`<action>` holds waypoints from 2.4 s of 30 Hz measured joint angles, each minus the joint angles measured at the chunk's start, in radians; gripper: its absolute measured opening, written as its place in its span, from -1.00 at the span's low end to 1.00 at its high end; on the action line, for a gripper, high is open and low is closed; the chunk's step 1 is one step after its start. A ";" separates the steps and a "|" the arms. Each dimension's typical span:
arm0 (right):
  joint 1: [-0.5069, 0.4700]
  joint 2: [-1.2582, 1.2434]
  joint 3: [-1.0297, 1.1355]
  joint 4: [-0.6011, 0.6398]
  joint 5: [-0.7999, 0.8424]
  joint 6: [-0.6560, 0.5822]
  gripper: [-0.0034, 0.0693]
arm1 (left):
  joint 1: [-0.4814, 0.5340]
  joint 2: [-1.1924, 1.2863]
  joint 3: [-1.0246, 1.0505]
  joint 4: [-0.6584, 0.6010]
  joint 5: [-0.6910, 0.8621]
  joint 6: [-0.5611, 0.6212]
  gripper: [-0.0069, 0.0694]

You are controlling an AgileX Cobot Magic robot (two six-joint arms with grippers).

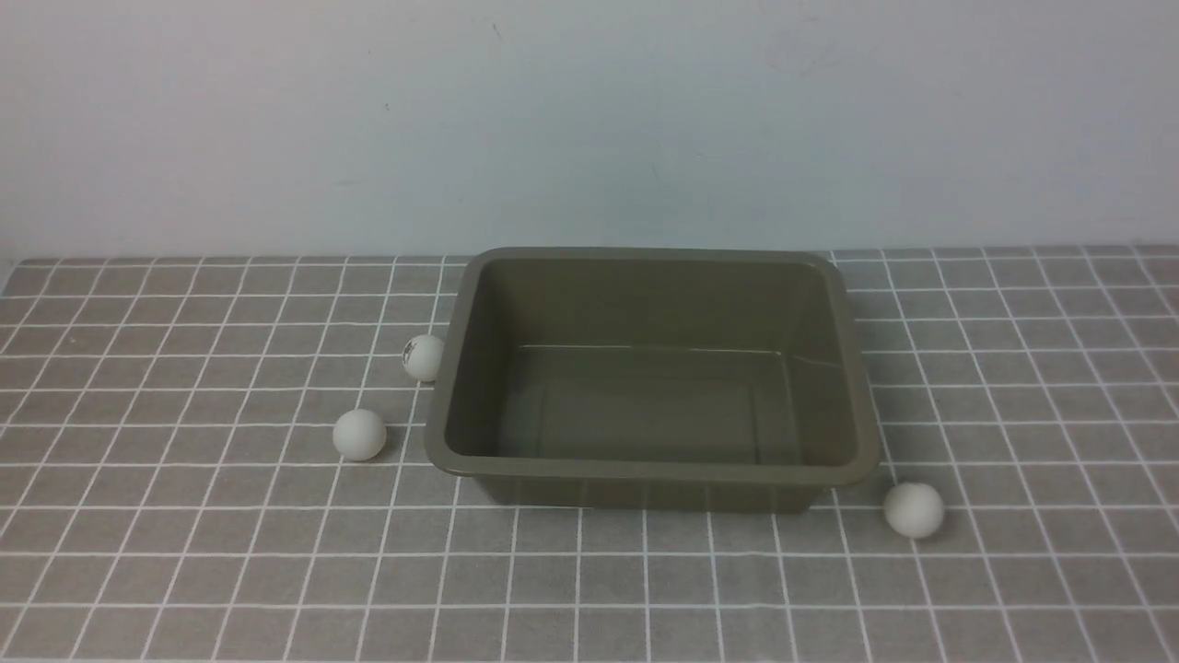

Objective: Put the table tennis balls into the box on the grey coffee tablecloth.
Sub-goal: 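Reach for and grasp a ping pong ball on the table beside the basket, then drop the ball into the bin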

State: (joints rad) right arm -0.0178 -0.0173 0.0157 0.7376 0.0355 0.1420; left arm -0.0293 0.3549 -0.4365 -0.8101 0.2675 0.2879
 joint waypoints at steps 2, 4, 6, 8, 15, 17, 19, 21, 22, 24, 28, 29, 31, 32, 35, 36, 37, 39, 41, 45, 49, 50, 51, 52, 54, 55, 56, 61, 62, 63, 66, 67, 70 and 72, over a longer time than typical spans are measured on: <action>0.009 0.010 -0.054 -0.023 0.102 -0.029 -0.95 | 0.000 0.151 -0.090 0.047 0.152 0.036 -0.83; 0.018 0.056 -0.155 -0.068 0.210 -0.073 -0.95 | 0.000 0.303 -0.151 0.108 0.255 0.055 -0.83; 0.020 0.168 -0.285 -0.129 0.370 -0.134 -0.95 | 0.000 0.495 -0.227 0.192 0.362 0.062 -0.83; 0.020 0.227 -0.347 -0.160 0.444 -0.157 -0.95 | 0.000 0.571 -0.255 0.238 0.391 0.063 -0.83; 0.020 0.645 -0.720 -0.387 0.911 -0.232 -0.95 | 0.000 1.013 -0.480 0.378 0.512 0.062 -0.83; 0.020 0.699 -0.758 -0.428 0.946 -0.232 -0.95 | 0.000 1.084 -0.524 0.384 0.523 0.062 -0.83; 0.020 0.769 -0.800 -0.481 0.966 -0.232 -0.95 | 0.000 1.177 -0.594 0.403 0.528 0.062 -0.83; 0.020 0.817 -0.815 -0.499 0.970 -0.232 -0.95 | 0.000 1.247 -0.650 0.422 0.528 0.062 -0.80; 0.020 0.820 -0.816 -0.499 0.971 -0.232 -0.94 | 0.000 1.254 -0.650 0.424 0.528 0.062 -0.80; 0.020 0.853 -0.817 -0.501 0.972 -0.232 -0.93 | 0.000 1.342 -0.708 0.437 0.527 0.062 -0.65; 0.020 0.879 -0.817 -0.503 0.969 -0.232 -0.93 | 0.000 1.426 -0.757 0.439 0.506 0.063 -0.31; 0.020 0.887 -0.817 -0.503 0.955 -0.232 -0.92 | 0.000 1.470 -0.774 0.440 0.484 0.073 -0.04; 0.020 0.895 -0.817 -0.503 0.940 -0.232 -0.92 | 0.000 1.508 -0.785 0.437 0.456 0.084 0.23; 0.020 0.896 -0.817 -0.503 0.933 -0.232 -0.92 | -0.001 1.522 -0.786 0.434 0.448 0.090 0.35; 0.020 0.913 -0.817 -0.503 0.920 -0.232 -0.91 | -0.010 1.560 -0.787 0.420 0.408 0.115 0.64; 0.020 0.921 -0.817 -0.503 0.918 -0.232 -0.91 | -0.016 1.569 -0.787 0.411 0.399 0.125 0.72; 0.020 0.937 -0.817 -0.503 0.917 -0.232 -0.91 | -0.020 1.576 -0.787 0.403 0.390 0.132 0.76; 0.020 0.978 -0.817 -0.503 0.915 -0.228 -0.89 | -0.028 1.603 -0.790 0.379 0.364 0.137 0.79; 0.020 1.006 -0.817 -0.503 0.913 -0.224 -0.88 | -0.028 1.621 -0.792 0.367 0.351 0.139 0.73; 0.020 1.083 -0.817 -0.503 0.900 -0.236 -0.78 | -0.028 1.640 -0.794 0.362 0.350 0.140 0.27; 0.047 1.184 -0.817 -0.493 0.866 -0.272 -0.49 | -0.028 1.627 -0.818 0.417 0.425 0.122 0.11; 0.065 1.211 -0.817 -0.493 0.851 -0.277 -0.40 | -0.028 1.615 -0.831 0.442 0.452 0.102 0.11; 0.081 1.234 -0.817 -0.493 0.835 -0.278 -0.35 | -0.028 1.605 -0.842 0.461 0.467 0.089 0.11; 0.102 1.263 -0.817 -0.494 0.810 -0.280 -0.25 | -0.028 1.582 -0.867 0.484 0.494 0.060 0.11; 0.138 1.318 -0.817 -0.501 0.753 -0.280 -0.06 | -0.031 1.542 -0.914 0.500 0.533 0.035 0.11; 0.155 1.350 -0.817 -0.503 0.718 -0.279 0.03 | -0.035 1.521 -0.942 0.502 0.555 0.027 0.11; 0.169 1.383 -0.817 -0.503 0.683 -0.276 0.11 | -0.040 1.501 -0.970 0.502 0.575 0.024 0.11; 0.199 1.545 -0.818 -0.503 0.542 -0.265 0.40 | -0.122 1.460 -1.049 0.476 0.613 0.030 0.11; 0.199 1.580 -0.819 -0.503 0.519 -0.264 0.44 | -0.148 1.463 -1.051 0.473 0.613 0.035 0.11; 0.199 1.610 -0.819 -0.503 0.493 -0.262 0.46 | -0.170 1.469 -1.051 0.471 0.610 0.039 0.11; 0.199 1.672 -0.839 -0.490 0.452 -0.262 0.48 | -0.233 1.499 -1.051 0.463 0.583 0.046 0.11; 0.199 1.692 -0.850 -0.477 0.443 -0.262 0.48 | -0.248 1.509 -1.052 0.461 0.576 0.047 0.14; 0.199 1.738 -0.878 -0.446 0.435 -0.263 0.48 | -0.281 1.543 -1.052 0.458 0.557 0.047 0.32; 0.199 1.773 -0.901 -0.431 0.439 -0.263 0.47 | -0.301 1.569 -1.052 0.457 0.557 0.042 0.60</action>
State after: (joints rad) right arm 0.1813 1.7552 -0.8850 0.3066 0.4748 -0.1208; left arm -0.3301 1.9238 -1.4882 -0.3526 0.8248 0.3298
